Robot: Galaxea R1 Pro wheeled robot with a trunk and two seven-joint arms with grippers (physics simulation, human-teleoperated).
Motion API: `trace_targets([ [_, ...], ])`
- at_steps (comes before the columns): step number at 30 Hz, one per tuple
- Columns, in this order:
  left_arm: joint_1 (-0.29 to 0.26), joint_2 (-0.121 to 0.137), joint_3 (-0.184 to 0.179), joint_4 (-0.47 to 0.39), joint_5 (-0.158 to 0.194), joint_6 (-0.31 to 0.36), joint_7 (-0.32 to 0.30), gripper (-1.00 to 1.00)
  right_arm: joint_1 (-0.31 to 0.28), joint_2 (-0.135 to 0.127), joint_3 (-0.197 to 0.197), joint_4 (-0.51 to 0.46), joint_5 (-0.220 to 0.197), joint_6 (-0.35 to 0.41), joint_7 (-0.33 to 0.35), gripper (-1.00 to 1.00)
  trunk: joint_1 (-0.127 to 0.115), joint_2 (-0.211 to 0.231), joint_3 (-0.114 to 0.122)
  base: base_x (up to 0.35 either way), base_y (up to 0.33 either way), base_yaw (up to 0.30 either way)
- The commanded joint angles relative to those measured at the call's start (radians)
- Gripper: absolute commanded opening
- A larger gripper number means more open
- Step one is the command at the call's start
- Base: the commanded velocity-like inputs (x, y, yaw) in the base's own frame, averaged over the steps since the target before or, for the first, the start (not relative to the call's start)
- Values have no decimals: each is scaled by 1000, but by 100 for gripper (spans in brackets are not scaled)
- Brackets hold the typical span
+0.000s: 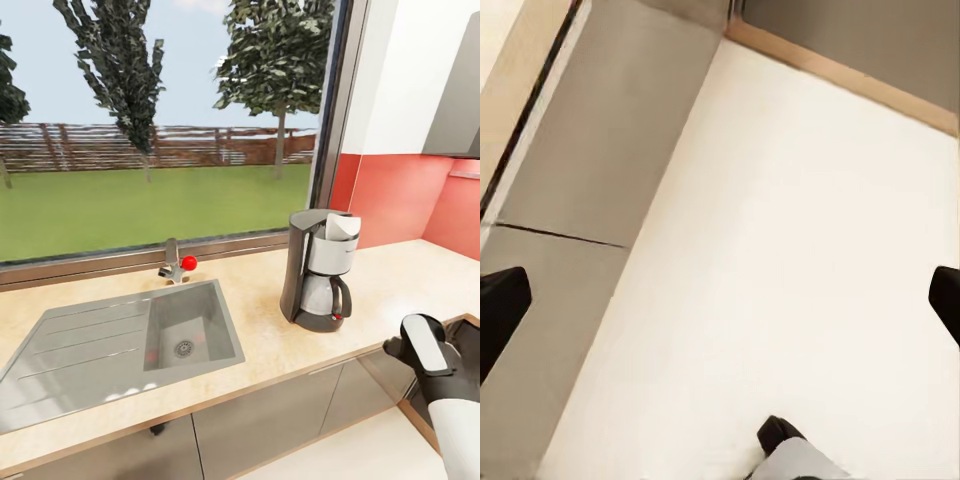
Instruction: Set up a coffee station on the kitchen countertop: keep the coffee maker on the countertop, move the bottle of coffee from the kitchen shelf to the counter next to the coffee maker, place a paper coffee filter on top of the coffee maker, put the saucer next to the coffee maker with the coffee cup on the saucer, and place the electric kettle next to the coffee maker.
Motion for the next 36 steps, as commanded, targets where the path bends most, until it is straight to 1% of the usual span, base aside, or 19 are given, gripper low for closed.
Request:
trace_targets([
  [1, 0, 0, 4, -2, 4, -2, -1, 100, 13, 16, 1, 22, -4, 6, -9, 100, 0, -2, -2, 0, 0, 0],
  [4, 0, -1, 4, -2, 4, -2, -1, 100, 51, 51, 3, 94, 30, 4, -6, 100, 0, -2, -2, 0, 0, 0],
  [5, 0, -1, 4, -2, 4, -2, -1, 100, 57, 57, 3, 107, 38, 3, -5, 100, 0, -2, -2, 0, 0, 0],
  [8, 0, -1, 6, -3, 4, -1, 0, 100, 90, 99, 3, 159, 81, 1, 8, 100, 0, -2, -2, 0, 0, 0],
  [10, 0, -2, 6, -3, 4, -1, 0, 100, 112, 115, 4, 176, 103, 1, 26, 100, 0, -2, -2, 0, 0, 0],
  [12, 0, -2, 7, -4, 4, -1, 0, 100, 145, 128, 4, 203, 136, 0, 78, 100, 0, -2, -2, 0, 0, 0],
  [14, 0, -4, 7, -6, 4, -1, 0, 100, 177, 135, 4, 246, 184, 0, 165, 100, 0, -2, -2, 0, 0, 0],
  [16, 0, -5, 7, -8, 5, -1, 0, 100, 197, 138, 4, 318, 256, -8, 272, 100, 0, -2, -2, 0, 0, 0],
  [17, 0, -5, 7, -8, 5, -1, 0, 100, 200, 138, 4, 341, 278, -14, 301, 100, 0, -2, -2, 0, 0, 0],
  [18, 0, -7, 6, -9, 5, -1, 0, 100, 205, 139, 5, 392, 328, -36, 365, 100, 0, -2, -2, 0, 0, 0],
  [20, 0, -13, 6, -11, 6, -1, 0, 100, 209, 141, 21, 503, 440, -121, 507, 100, 0, -2, -2, 0, 0, 0],
  [21, 0, -15, 6, -11, 6, -1, 0, 100, 210, 141, 29, 532, 472, -151, 545, 100, 0, -2, -2, 0, 0, 0],
  [24, -2, -27, 5, -15, 6, -2, 0, 100, 212, 142, 91, 707, 647, -366, 765, 100, 0, -2, -2, 0, 0, 0],
  [26, -3, -33, 5, -24, 6, -3, 0, 100, 212, 142, 117, 815, 738, -513, 890, 100, 0, -2, -2, 0, 0, 0],
  [27, -3, -33, 5, -27, 6, -3, 0, 100, 212, 142, 121, 838, 757, -548, 917, 100, 0, -2, -2, 0, 0, 0],
  [30, -3, -36, 5, -38, 6, -5, 0, 100, 212, 143, 133, 954, 846, -722, 1052, 100, 0, -2, -2, 0, 0, 0],
  [32, -4, -37, 5, -41, 6, -5, 0, 100, 213, 143, 135, 1008, 887, -799, 1124, 100, 0, -2, -2, 0, 0, 0],
  [34, -5, -38, 5, -41, 6, -5, 0, 100, 214, 143, 136, 1036, 919, -840, 1184, 100, 0, -2, -2, 0, 0, 0],
  [36, -6, -38, 5, -42, 6, -6, 0, 100, 223, 143, 137, 1045, 940, -854, 1212, 100, 0, -2, -2, 0, 0, 0],
])
